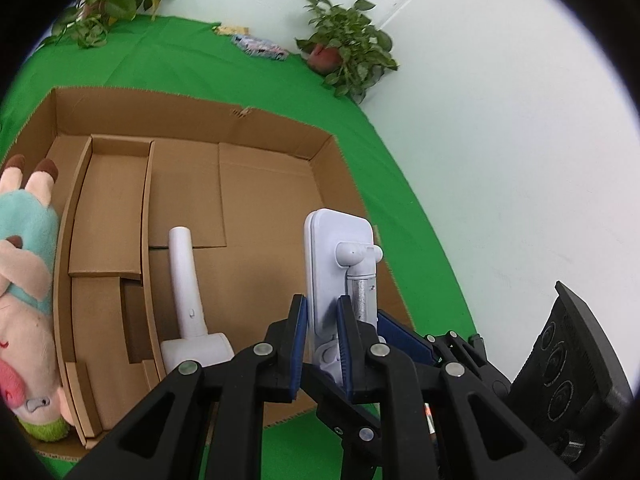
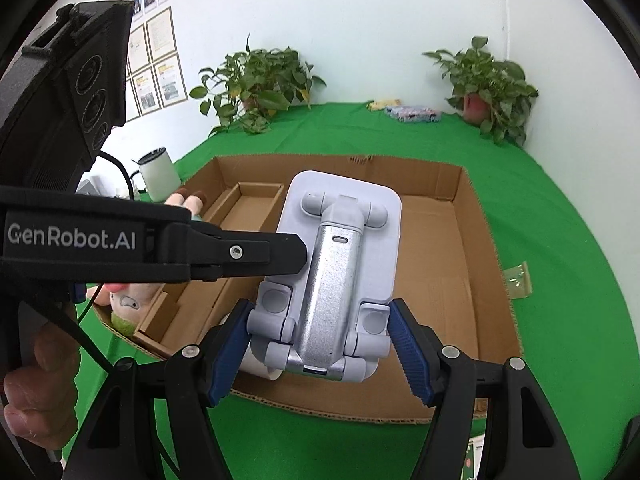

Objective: Organize objects
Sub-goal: 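Lift the phone stand with the right gripper and carry it over the box, then lower the phone stand into the box next to the hair dryer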

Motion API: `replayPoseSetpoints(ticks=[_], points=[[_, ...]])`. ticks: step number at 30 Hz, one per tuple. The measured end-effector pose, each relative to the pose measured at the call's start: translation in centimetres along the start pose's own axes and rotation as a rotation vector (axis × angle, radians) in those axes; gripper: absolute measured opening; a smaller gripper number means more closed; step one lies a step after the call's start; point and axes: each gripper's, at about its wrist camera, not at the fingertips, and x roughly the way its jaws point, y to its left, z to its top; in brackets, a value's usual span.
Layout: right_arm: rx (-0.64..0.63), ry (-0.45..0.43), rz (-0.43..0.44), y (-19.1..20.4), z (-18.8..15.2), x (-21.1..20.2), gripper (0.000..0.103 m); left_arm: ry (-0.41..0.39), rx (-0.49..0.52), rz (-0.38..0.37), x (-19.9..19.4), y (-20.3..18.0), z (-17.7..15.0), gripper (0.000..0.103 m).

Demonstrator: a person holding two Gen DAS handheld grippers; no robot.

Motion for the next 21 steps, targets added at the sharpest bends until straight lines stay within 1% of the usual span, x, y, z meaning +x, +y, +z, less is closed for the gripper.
replayPoseSetpoints(ticks=[6, 10, 14, 17, 21], points=[[0.023, 0.098, 0.043, -0.9, 0.0, 4.1, 0.066, 0.063, -0.039, 0.037, 2.7, 1.8, -0.1, 0.014], [0.035, 0.166, 0.068, -1.8, -0.9, 6.4, 0.066, 0.103, -0.07, 0.068, 4.6, 2.7, -0.6, 0.014], [0.074, 0.25, 0.123, -3.1, -2.1, 9.0, 0.066, 0.151, -0.101, 0.108, 6.5, 3.6, -1.1, 0.014], [0.099, 0.296, 0.146, -3.6, -3.3, 9.8, 0.066, 0.182, -0.107, 0.129, 7.5, 3.9, -1.4, 0.014], [0.128, 0.338, 0.181, -4.4, -3.9, 10.9, 0.066, 0.198, -0.104, 0.144, 8.2, 4.1, -1.8, 0.014]])
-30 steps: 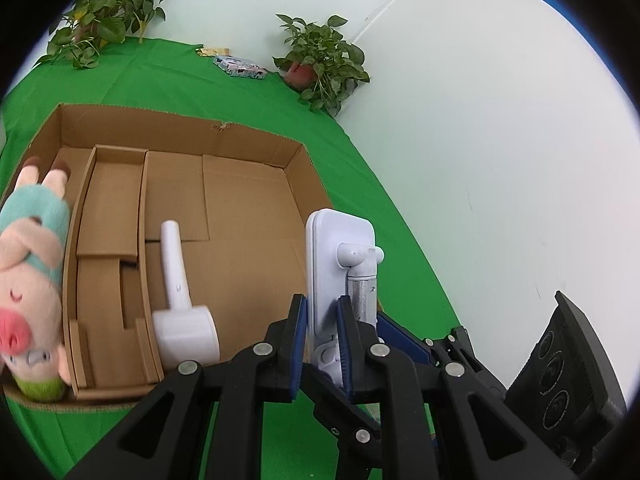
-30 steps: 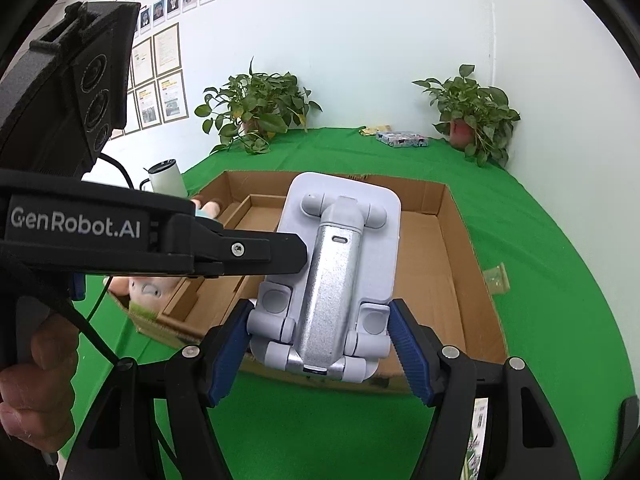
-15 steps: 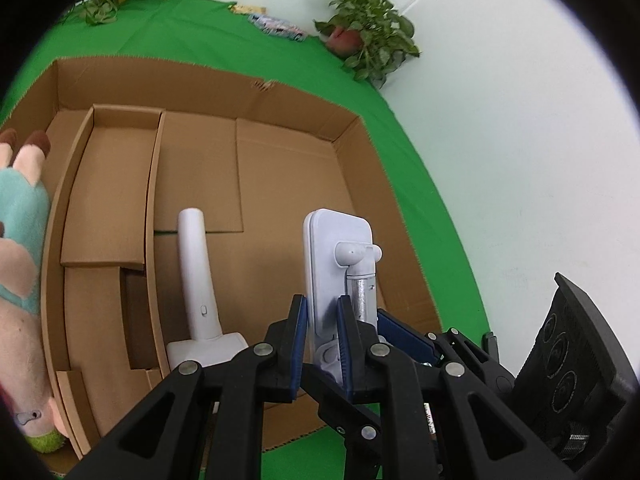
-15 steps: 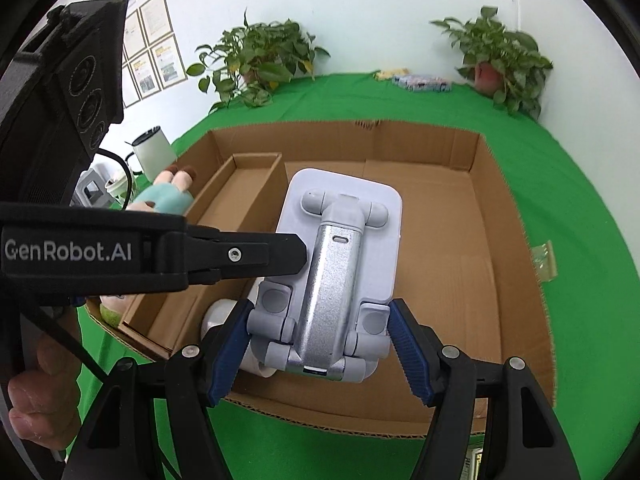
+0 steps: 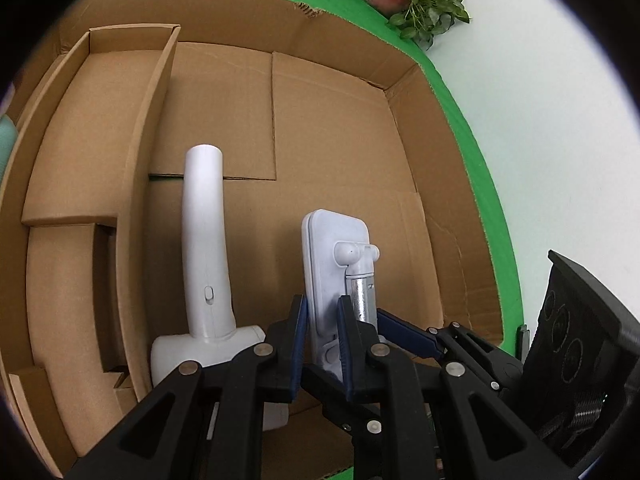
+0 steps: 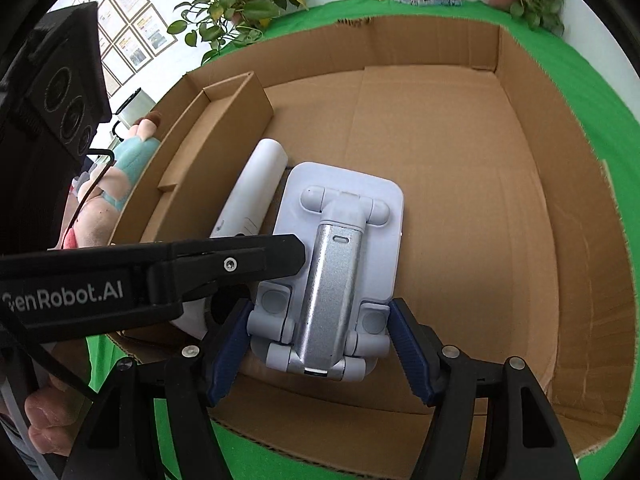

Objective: Organize objects
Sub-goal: 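Lower the phone stand into the box next to the hair dryer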

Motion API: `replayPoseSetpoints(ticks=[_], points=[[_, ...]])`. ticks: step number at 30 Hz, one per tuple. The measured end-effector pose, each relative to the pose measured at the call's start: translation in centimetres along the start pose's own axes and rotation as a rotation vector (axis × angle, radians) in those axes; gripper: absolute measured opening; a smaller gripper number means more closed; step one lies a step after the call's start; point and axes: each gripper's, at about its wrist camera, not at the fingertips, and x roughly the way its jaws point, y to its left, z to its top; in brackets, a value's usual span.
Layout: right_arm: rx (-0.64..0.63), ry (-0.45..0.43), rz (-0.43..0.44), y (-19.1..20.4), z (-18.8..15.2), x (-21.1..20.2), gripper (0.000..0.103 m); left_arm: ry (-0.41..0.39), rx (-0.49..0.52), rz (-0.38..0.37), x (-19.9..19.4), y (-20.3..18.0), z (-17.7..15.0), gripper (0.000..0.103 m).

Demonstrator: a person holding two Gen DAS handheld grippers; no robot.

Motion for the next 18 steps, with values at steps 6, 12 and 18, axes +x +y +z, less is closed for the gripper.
replayPoseSetpoints(ticks=[6, 12, 18], points=[[0.007, 0.038, 0.033, -0.3, -0.2, 0.9, 0.066, 0.004, 0.007, 0.029, 0.0, 0.0, 0.0, 0.012], [0.02, 0.069, 0.056, -0.2, -0.2, 1.0, 0.068, -0.039, 0.027, 0.003, -2.2, 0.2, -0.6, 0.012], [0.027, 0.064, 0.043, -0.1, 0.0, 0.6, 0.065, -0.077, 0.035, -0.022, -4.8, 0.7, -1.7, 0.013]])
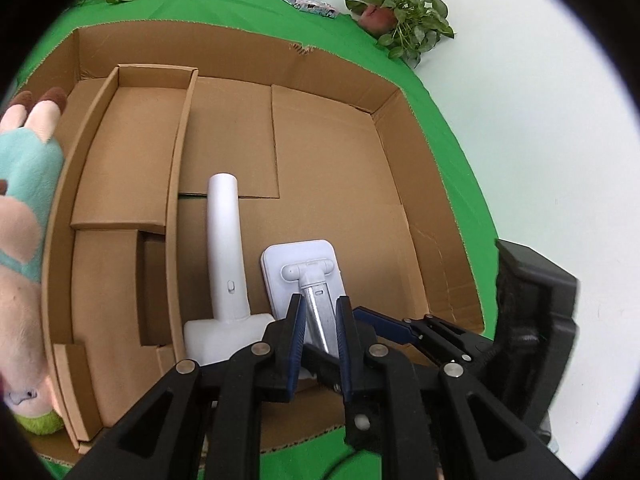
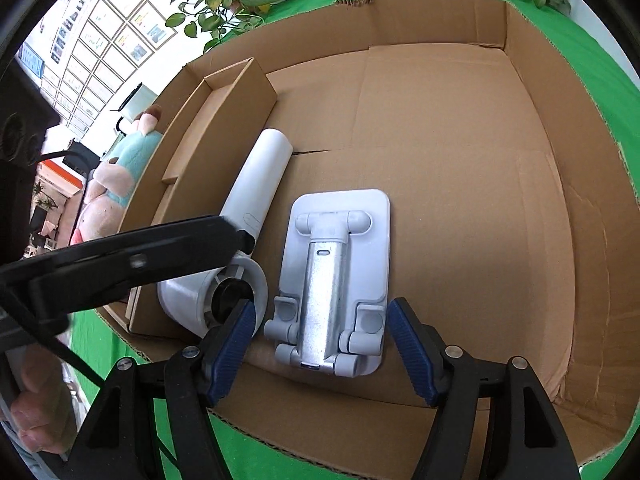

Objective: Organize objects
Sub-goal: 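Lower the phone stand into the box next to the hair dryer, then open the right gripper and withdraw it from the box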

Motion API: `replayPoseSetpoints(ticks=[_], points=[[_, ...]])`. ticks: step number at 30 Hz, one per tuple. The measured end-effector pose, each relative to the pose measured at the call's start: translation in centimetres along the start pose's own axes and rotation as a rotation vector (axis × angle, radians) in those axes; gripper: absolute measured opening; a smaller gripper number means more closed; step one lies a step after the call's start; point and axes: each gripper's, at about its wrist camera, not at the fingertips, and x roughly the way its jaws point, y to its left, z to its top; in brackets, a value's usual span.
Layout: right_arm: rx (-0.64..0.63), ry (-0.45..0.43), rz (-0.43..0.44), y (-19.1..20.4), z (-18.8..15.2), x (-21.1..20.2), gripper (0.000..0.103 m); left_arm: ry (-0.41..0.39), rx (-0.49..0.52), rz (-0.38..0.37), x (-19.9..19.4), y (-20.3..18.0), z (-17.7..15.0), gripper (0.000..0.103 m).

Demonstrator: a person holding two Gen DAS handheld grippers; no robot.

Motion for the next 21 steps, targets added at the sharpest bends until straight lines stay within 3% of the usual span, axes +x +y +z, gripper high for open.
replayPoseSetpoints(ticks=[2, 7, 14, 15, 18, 20, 21], points=[[0.005, 0.01, -0.03, 0.0, -0.1, 0.3, 0.055, -0.004, -0.004, 0.005, -0.6, 0.5, -0.5, 0.013], [0.031, 0.023, -0.027, 0.1, -0.2, 0.4, 0.045, -0.016, -0.018, -0.001, -1.3, 1.2, -1.3, 0.013], [0.086, 0.024, -0.04, 0.5, 0.0, 0.3, 0.047, -0.076, 0.009, -0.019, -2.8, 1.2, -2.0, 0.013], [0.09, 0.014, -0.046, 0.6, -0.1, 0.0, 0.047, -0.095, 0.018, -0.01, -3.2, 1.0, -2.1, 0.017], [0.075, -0.032, -0.073, 1.2, -0.5, -1.6, 0.054, -0.158, 0.044, 0.01, -4.4, 0.4, -2.8, 0.021], [0.035, -0.093, -0.141, 2.0, -1.1, -3.1, 0.071, -0.217, 0.078, 0.067, -5.3, -0.2, -3.5, 0.021], [0.003, -0.141, -0.19, 2.6, -1.7, -4.1, 0.075, -0.264, 0.097, 0.105, -5.9, -0.6, -3.9, 0.021]])
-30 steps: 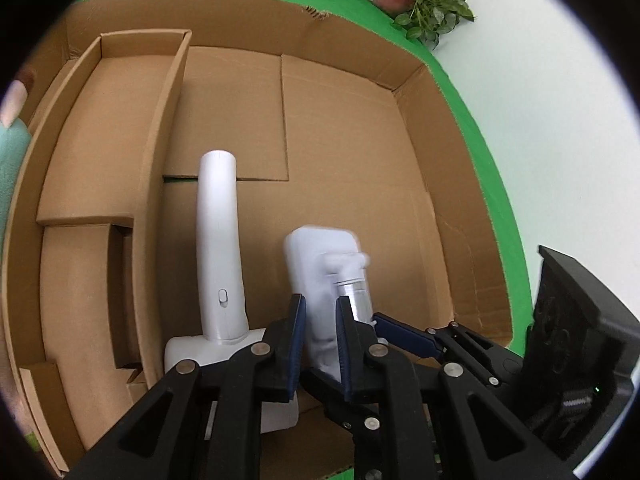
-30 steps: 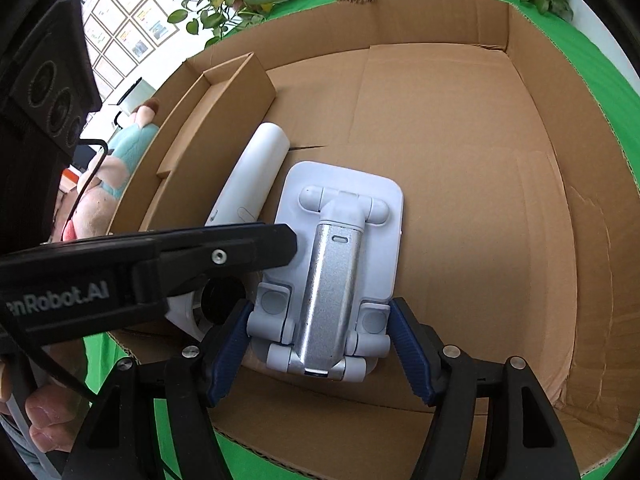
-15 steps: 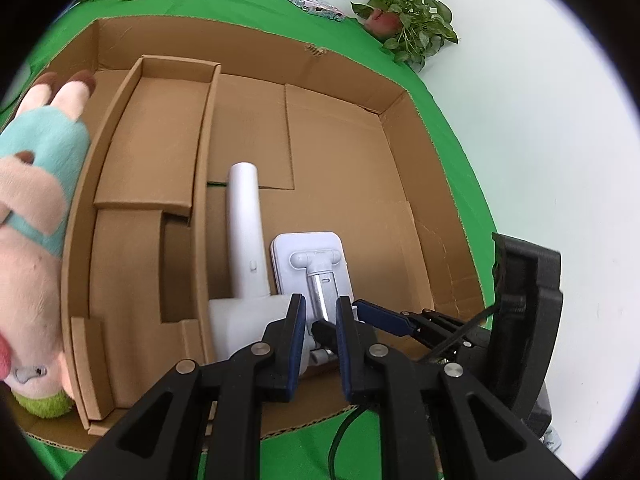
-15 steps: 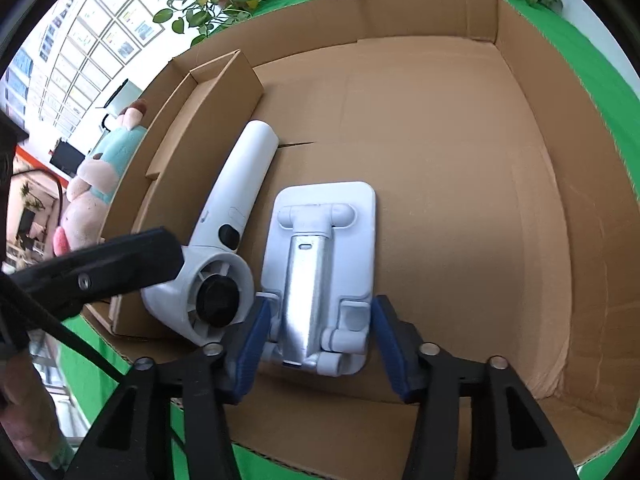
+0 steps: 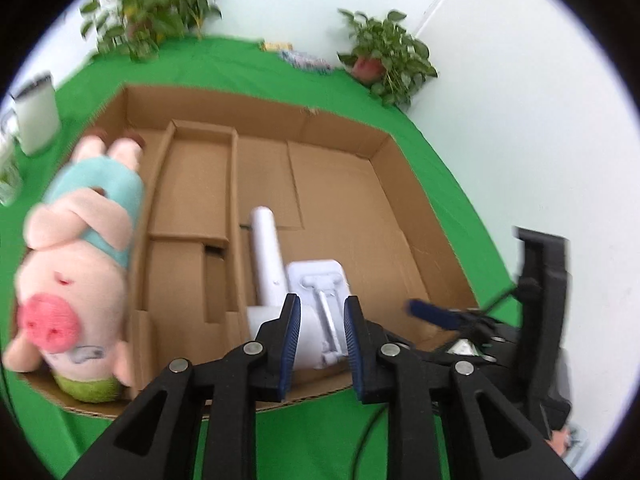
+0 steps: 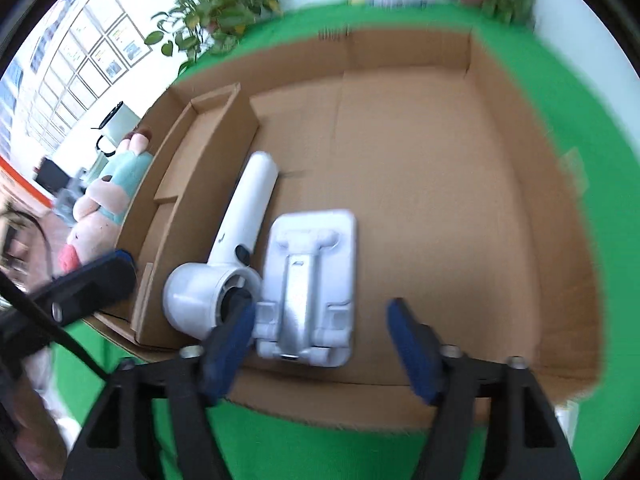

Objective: Organize objects
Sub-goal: 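Open the right gripper and withdraw it from the box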

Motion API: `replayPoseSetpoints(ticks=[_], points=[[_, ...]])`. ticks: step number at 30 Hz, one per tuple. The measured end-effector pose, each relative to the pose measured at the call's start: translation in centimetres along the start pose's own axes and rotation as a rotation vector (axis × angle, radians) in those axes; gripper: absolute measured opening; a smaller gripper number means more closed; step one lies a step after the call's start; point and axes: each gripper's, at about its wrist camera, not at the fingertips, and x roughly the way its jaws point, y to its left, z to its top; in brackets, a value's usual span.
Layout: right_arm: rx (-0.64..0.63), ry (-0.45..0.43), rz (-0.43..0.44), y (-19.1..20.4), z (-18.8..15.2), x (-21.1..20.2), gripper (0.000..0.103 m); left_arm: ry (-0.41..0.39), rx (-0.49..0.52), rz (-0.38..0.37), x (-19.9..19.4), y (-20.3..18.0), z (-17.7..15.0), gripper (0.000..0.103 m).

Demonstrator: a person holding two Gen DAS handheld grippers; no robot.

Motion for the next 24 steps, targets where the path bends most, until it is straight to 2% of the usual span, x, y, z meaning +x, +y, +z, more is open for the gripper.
replayPoseSetpoints(ticks=[2, 4, 6, 8, 11, 17, 24], points=[[-0.061, -0.113, -0.087, 0.8, -1.2, -2.4, 0.081, -0.113, 0.05, 0.053, -1.8, -0.8, -0.8, 0.021], [-0.112, -0.229, -0.146, 1.7, -2.7, -4.6, 0.083, -0.216, 0.105, 0.071, -4.0, -1.7, -2.1, 0.037], [-0.163, -0.337, -0.188, 2.5, -4.8, -6.7, 0.083, -0.303, 0.14, 0.142, -5.5, -2.4, -3.7, 0.082], [-0.187, -0.425, -0.215, 2.9, -6.8, -8.6, 0.086, -0.375, 0.165, 0.229, -6.4, -3.0, -5.1, 0.085], [-0.153, -0.469, -0.19, 2.8, -8.6, -10.5, 0.088, -0.399, 0.175, 0.322, -6.7, -3.2, -6.4, 0.085], [-0.107, -0.496, -0.195, 2.8, -11.5, -12.6, 0.088, -0.421, 0.213, 0.357, -7.3, -3.5, -8.1, 0.085], [-0.115, -0.513, -0.193, 3.3, -13.6, -13.6, 0.088, -0.445, 0.21, 0.329, -8.8, -4.0, -9.5, 0.085]])
